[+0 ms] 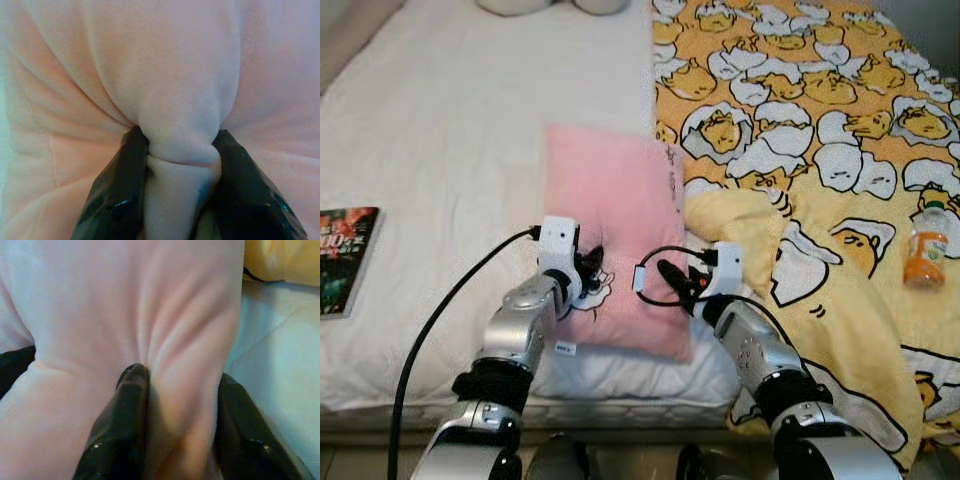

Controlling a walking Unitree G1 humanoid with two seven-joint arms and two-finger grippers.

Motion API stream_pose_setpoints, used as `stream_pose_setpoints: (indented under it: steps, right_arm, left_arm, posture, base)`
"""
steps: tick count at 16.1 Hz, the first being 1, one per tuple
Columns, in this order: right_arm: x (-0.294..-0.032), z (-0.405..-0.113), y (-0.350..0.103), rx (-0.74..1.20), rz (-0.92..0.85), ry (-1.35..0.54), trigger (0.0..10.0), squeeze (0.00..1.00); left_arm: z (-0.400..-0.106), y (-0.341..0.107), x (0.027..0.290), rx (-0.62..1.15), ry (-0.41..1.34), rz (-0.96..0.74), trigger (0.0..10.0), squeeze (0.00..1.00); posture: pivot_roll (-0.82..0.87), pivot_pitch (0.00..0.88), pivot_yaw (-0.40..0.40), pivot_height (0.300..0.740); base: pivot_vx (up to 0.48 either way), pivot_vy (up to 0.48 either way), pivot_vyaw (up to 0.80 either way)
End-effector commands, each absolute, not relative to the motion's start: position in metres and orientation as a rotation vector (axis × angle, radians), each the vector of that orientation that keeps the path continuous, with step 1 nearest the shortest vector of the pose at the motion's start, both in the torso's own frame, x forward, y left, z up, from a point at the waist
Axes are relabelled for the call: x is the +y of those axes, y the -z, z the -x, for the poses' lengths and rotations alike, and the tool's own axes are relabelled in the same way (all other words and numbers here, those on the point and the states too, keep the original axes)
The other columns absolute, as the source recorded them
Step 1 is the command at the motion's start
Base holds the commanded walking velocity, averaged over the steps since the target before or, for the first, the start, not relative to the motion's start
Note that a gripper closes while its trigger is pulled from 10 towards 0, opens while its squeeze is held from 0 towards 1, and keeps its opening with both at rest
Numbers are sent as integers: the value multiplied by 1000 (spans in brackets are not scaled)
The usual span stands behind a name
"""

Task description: Clean up the room

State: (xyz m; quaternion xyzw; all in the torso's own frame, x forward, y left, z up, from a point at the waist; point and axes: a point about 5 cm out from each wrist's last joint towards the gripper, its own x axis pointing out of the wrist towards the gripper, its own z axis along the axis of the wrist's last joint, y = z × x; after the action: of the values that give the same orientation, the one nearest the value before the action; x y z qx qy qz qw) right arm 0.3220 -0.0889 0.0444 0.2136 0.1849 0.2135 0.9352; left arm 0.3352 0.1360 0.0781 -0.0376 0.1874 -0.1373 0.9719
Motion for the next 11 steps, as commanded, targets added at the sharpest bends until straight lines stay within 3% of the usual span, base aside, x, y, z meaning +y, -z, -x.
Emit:
stream_pose_setpoints:
  steps: [1, 2, 9, 11]
  right_arm:
    - [-94, -316, -36, 413, -426, -410, 0, 0]
    - [-97, -319, -38, 409, -444, -403, 0, 0]
    - [-120, -334, -54, 327, -448, -332, 0, 0]
    - [-122, -355, -90, 187, -441, -329, 0, 0]
  left_arm:
    - [-329, -64, 128, 446, 298, 104, 0, 0]
    - [-334, -70, 130, 402, 272, 158, 0, 0]
    - [-355, -96, 128, 257, 284, 112, 0, 0]
    - [-367, -120, 129, 179, 296, 91, 0, 0]
  posture:
    - [-51, 119, -33, 740]
    - [-51, 109, -33, 740]
    - [-26, 1, -12, 740]
    - [-25, 0, -3, 740]
  base:
    - [0, 0, 0]
    - [0, 0, 0]
    - [0, 0, 0]
    - [0, 0, 0]
